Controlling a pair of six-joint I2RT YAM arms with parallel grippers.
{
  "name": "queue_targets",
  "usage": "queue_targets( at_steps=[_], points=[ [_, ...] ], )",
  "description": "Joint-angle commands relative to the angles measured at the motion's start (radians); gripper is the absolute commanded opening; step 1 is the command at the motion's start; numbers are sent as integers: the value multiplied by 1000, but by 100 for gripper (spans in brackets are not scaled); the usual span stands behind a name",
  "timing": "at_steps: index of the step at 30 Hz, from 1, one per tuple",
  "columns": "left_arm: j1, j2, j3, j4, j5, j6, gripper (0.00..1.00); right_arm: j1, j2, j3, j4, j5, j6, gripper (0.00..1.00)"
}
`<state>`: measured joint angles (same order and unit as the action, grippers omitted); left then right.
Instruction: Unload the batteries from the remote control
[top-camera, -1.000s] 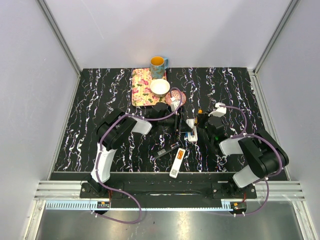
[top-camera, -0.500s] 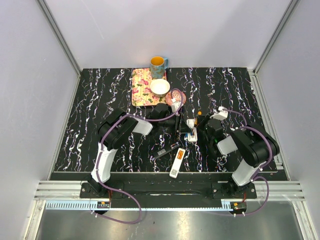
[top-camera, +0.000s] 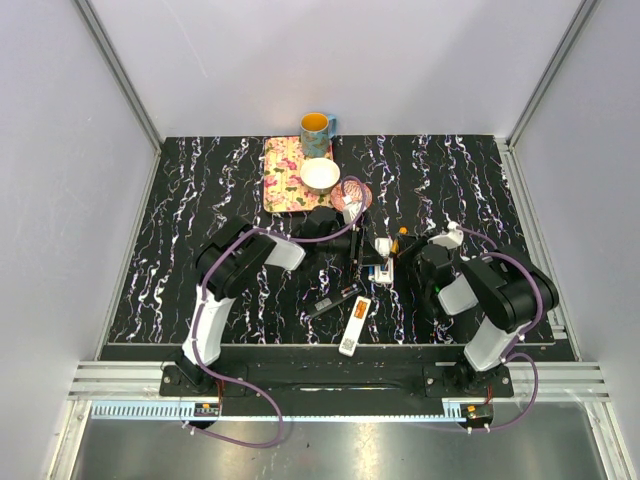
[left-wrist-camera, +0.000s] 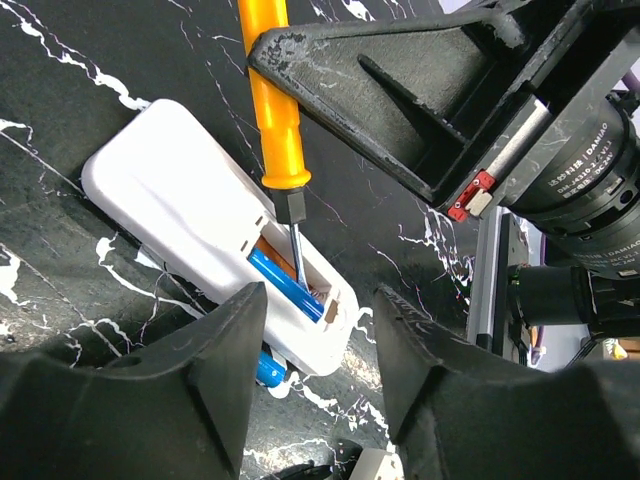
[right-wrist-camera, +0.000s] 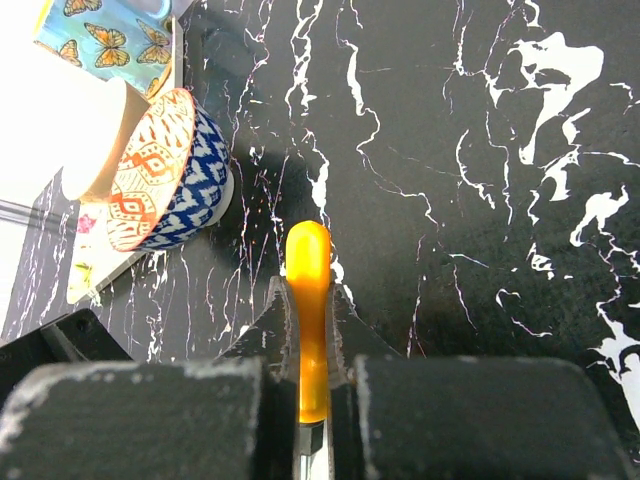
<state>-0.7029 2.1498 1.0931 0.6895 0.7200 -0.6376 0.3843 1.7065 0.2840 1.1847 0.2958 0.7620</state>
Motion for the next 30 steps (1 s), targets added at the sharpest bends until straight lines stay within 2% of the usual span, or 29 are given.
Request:
queue_targets(
  at_steps=[1, 5, 10, 16, 23, 30],
  points=[
    [3, -47, -25, 19, -19, 29, 56, -5, -39, -6, -7, 9, -32, 0],
    [11, -110, -39, 5, -42, 50, 64, -5, -114, 7, -95, 23, -82, 0],
    [13, -143, 1, -45, -18, 88, 68, -7, -208, 12, -146, 34, -135, 0],
    [3, -111, 86, -93, 18, 102, 70, -5, -298, 6, -184, -4, -138, 0],
    [-27, -51, 183, -108, 47, 84, 69, -7, -390, 21, -230, -37, -118, 0],
    [-40, -13, 217, -123, 47, 79, 62, -7, -441, 18, -252, -50, -92, 0]
  ],
)
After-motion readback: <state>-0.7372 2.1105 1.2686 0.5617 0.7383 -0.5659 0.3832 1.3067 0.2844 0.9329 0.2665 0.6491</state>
